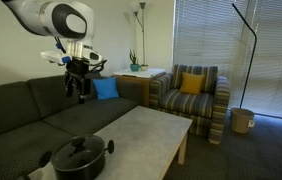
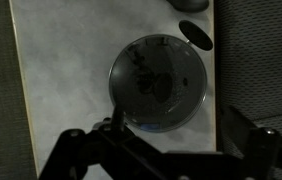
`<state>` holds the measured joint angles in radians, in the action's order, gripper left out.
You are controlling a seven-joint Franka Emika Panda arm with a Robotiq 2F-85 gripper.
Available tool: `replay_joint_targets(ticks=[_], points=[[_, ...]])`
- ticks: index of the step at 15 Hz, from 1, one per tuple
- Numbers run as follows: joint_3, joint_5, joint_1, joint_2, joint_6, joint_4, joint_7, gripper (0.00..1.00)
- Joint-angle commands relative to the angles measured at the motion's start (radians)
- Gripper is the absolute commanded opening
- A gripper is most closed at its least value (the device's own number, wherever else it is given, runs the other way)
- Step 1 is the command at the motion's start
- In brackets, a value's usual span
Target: Put the lid on the table
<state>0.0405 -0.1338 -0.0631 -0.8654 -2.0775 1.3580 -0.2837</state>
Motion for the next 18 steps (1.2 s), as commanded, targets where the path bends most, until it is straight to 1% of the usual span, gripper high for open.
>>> replay_joint_targets(ticks=[1,4,7,8,9,11,18], points=[[-0.012,-0.003,-0.011,-0.192,0.091,-0.238,-0.02,1.0],[-0.014,0.005,-0.016,-0.312,0.17,-0.387,-0.03,1.0],[-0.001,0.014,-0.011,-0.427,0.296,-0.542,-0.026,1.0],[-0.002,0.005,-0.01,-0.335,0.203,-0.392,-0.019,1.0],[-0.002,0.006,-0.01,-0.368,0.234,-0.436,-0.019,1.0],[-0.002,0.006,-0.011,-0.404,0.252,-0.485,-0.019,1.0],[-0.002,0.006,-0.011,-0.41,0.269,-0.509,-0.019,1.0]])
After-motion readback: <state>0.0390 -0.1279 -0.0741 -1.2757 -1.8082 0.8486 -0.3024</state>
